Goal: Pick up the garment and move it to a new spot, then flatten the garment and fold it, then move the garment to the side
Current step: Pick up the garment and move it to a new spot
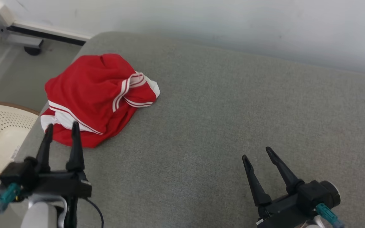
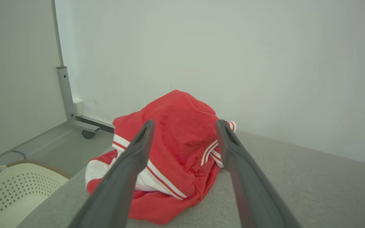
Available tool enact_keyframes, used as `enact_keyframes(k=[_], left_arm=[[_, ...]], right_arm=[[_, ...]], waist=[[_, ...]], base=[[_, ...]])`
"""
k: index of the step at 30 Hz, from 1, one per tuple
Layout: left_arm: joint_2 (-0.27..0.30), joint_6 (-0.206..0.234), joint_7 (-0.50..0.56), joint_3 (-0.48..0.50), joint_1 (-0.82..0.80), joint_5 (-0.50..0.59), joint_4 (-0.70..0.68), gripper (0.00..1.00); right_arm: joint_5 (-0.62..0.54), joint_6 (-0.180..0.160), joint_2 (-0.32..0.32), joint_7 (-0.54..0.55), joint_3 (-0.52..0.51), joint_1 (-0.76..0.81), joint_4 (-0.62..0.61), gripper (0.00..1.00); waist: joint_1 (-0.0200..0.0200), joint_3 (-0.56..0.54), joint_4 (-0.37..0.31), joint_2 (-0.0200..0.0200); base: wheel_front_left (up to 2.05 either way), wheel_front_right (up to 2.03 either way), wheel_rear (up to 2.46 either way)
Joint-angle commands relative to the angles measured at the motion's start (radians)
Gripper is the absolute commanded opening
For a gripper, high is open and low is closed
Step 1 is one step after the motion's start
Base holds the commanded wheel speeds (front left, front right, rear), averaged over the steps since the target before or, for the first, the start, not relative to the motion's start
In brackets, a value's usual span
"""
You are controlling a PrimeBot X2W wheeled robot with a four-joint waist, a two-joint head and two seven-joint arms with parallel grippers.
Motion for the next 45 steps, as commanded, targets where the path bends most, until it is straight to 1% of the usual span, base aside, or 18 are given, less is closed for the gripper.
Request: enact_keyframes(k=[1,8,10,12,16,21,27,30,37,38,39,40,43,45], left_arm=[[0.003,-0.008,-0.004,0.016,-0.059,0.012,0.045,1.00],[0.025,-0.007,-0.004,0.043,-0.217,0.025,0.196,1.00],[0.042,0.007,-0.004,0.049,-0.267,0.041,0.244,1.00],[0.052,0.030,-0.004,0.059,-0.316,0.043,0.297,1.00],[0.090,0.080,0.012,0.067,-0.407,0.069,0.427,1.00],[0.134,0.139,0.129,0.072,-0.511,0.081,0.598,1.00],[0.159,0.114,0.125,0.055,-0.567,0.075,0.671,1.00],[0.161,0.103,0.118,0.045,-0.589,0.074,0.705,1.00],[0.169,0.083,0.152,0.027,-0.644,0.067,0.797,1.00],[0.168,0.084,0.154,0.025,-0.649,0.064,0.809,0.83],[0.169,0.085,0.151,0.022,-0.655,0.065,0.817,0.09],[0.170,0.086,0.148,0.020,-0.660,0.065,0.825,0.00],[0.174,0.076,0.134,0.014,-0.668,0.062,0.841,0.00],[0.177,0.072,0.107,0.014,-0.670,0.056,0.839,0.00]], right_arm=[[-0.007,0.001,-0.016,-0.002,-0.001,-0.019,-0.005,1.00],[-0.007,0.001,-0.051,-0.002,-0.008,-0.044,-0.014,1.00],[-0.007,0.001,-0.058,-0.002,-0.013,-0.052,-0.020,1.00],[-0.008,0.001,-0.065,-0.002,-0.015,-0.058,-0.025,1.00],[-0.009,0.001,-0.074,-0.002,-0.017,-0.063,-0.033,1.00],[-0.002,0.001,-0.081,-0.002,-0.018,-0.077,-0.040,1.00],[0.000,0.001,-0.086,-0.002,-0.016,-0.092,-0.043,1.00],[0.003,0.001,-0.091,-0.002,-0.015,-0.097,-0.043,1.00],[0.006,0.001,-0.099,-0.001,-0.010,-0.114,-0.041,1.00],[0.007,0.001,-0.098,-0.001,-0.009,-0.113,-0.040,1.00],[0.007,0.001,-0.096,-0.001,-0.009,-0.113,-0.037,1.00],[0.007,0.001,-0.094,-0.001,-0.008,-0.114,-0.035,1.00],[0.010,0.001,-0.083,-0.001,-0.001,-0.113,-0.027,1.00],[0.014,0.001,-0.072,-0.001,0.004,-0.112,-0.023,1.00]], waist=[[-0.0002,0.075,-0.026,-0.0001],[-0.0002,0.144,-0.052,-0.0001],[-0.0002,0.164,-0.060,-0.0001],[-0.0002,0.183,-0.067,-0.0001],[-0.0002,0.212,-0.080,-0.0001],[-0.0002,0.240,-0.095,-0.0001],[-0.0002,0.257,-0.100,-0.0001],[-0.0002,0.267,-0.101,-0.0001],[-0.0002,0.287,-0.106,-0.0001],[-0.0002,0.288,-0.107,-0.0001],[-0.0002,0.288,-0.107,-0.0001],[-0.0002,0.287,-0.108,-0.0001],[-0.0002,0.274,-0.112,-0.0001],[-0.0002,0.259,-0.117,-0.0001]], base=[[0.00,0.00,0.00],[0.00,0.00,0.00],[0.00,0.00,0.00],[0.00,0.00,0.00],[0.00,0.00,0.00],[0.00,0.00,0.00],[0.00,0.00,0.00],[0.00,0.00,0.00],[0.00,0.00,0.00],[0.00,0.00,0.00],[0.00,0.00,0.00],[0.00,0.00,0.00],[0.00,0.00,0.00],[0.00,0.00,0.00]])
